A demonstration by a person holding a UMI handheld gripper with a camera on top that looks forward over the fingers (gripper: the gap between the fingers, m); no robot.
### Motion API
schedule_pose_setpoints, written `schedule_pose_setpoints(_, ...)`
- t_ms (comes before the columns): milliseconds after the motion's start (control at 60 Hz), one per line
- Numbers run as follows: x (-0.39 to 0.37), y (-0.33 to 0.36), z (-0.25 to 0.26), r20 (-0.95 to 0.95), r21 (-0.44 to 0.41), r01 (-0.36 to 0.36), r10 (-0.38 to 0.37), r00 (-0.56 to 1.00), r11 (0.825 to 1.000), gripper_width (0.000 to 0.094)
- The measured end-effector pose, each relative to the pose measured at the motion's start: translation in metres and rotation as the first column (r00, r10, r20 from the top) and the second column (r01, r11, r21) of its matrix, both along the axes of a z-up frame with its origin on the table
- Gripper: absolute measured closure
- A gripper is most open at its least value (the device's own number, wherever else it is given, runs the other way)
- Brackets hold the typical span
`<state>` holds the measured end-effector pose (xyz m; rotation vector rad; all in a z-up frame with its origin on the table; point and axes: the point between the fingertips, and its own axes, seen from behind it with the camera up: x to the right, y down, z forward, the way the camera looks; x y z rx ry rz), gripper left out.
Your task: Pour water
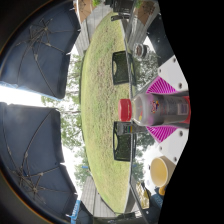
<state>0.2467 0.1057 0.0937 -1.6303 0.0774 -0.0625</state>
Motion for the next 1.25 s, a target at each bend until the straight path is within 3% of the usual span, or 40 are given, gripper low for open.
schedule_pose_setpoints(83, -0.004, -0.005, 0.014, -0.006, -0.011, -0.003, 0.003, 1.0, 1.0, 0.0528)
schedule_pose_setpoints(167, -0.006, -0.008, 0.011, -0.003, -0.063, -0.004, 0.004, 1.0, 0.998, 0.0399)
schedule_pose_setpoints(233, -0.003, -0.02, 0.006, -0.021, -0.122, 0.011, -0.013, 1.0, 0.992, 0.0104)
schedule_pose_setpoints(250, -0.002, -0.026, 0.01, -0.027, -0.123, 0.014, -0.017, 0.999, 0.992, 0.0087)
schedule_pose_setpoints(400, -0.026, -0.074, 0.008, -0.029, -0.153, -0.027, 0.023, 0.999, 0.988, 0.0105)
schedule_pose_setpoints(567, -0.092, -0.149, 0.021, 0.01, -0.15, -0.113, 0.116, 0.993, 0.982, 0.0105)
schedule_pose_setpoints(767, -0.169, -0.208, 0.017, 0.026, -0.16, -0.209, 0.216, 0.976, 0.965, 0.0096)
schedule_pose_setpoints(983, -0.196, -0.231, 0.007, 0.155, -0.15, -0.198, 0.221, 0.963, 0.969, 0.0097)
schedule_pose_setpoints(1083, -0.203, -0.233, -0.001, 0.145, -0.163, -0.216, 0.24, 0.96, 0.963, 0.0097)
schedule_pose_setpoints(1250, -0.189, -0.225, 0.001, 0.227, -0.138, -0.156, 0.184, 0.956, 0.978, 0.0101)
